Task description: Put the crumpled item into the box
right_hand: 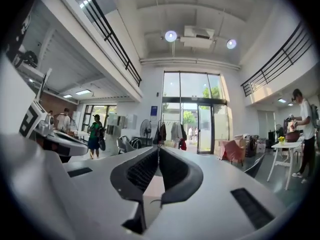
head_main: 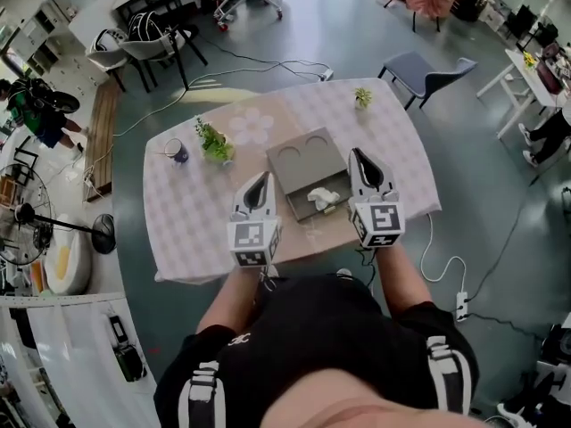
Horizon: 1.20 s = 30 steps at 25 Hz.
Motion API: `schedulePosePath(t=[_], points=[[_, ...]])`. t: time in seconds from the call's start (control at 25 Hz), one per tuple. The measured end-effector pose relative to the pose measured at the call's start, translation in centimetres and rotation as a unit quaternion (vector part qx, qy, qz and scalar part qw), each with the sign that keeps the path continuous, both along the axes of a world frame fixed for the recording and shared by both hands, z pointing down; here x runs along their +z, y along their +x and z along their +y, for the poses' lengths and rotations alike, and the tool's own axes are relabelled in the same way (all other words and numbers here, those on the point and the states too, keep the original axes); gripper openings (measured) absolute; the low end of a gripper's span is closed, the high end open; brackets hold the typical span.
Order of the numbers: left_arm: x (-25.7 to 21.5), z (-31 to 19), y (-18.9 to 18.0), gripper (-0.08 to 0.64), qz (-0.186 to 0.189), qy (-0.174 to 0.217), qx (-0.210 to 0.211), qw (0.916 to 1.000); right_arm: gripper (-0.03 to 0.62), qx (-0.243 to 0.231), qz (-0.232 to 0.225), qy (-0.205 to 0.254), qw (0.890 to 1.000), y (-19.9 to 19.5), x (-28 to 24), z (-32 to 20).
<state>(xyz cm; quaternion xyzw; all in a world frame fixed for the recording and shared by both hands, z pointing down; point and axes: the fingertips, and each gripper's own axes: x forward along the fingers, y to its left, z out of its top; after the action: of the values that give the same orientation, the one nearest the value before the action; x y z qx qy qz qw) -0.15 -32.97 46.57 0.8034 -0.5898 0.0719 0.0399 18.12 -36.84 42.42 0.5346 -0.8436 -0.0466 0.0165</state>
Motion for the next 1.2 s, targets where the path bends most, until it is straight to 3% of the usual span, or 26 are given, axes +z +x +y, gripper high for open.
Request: schedulePosePath(t=[0.24, 0.56, 1.2], points=[[-0.4, -0.6, 1.9, -0.008, 0.004, 0.005, 0.023, 0.9997, 0.002, 0.047, -0.026, 0.031, 0.998, 3.0, -2.3, 1.2], [-0.9, -1.1, 3.0, -0.008, 0.001, 0.007, 0.037, 0.9993, 0.002, 0.042, -0.031, 0.053, 0.997, 3.6, -3.4, 2.7], [-2.2, -0.8, 2.7, -0.008, 0.013, 0.022, 0.05, 0.9984, 0.002, 0.048, -0.035, 0.023, 0.998, 3.0, -1.8, 2.1]])
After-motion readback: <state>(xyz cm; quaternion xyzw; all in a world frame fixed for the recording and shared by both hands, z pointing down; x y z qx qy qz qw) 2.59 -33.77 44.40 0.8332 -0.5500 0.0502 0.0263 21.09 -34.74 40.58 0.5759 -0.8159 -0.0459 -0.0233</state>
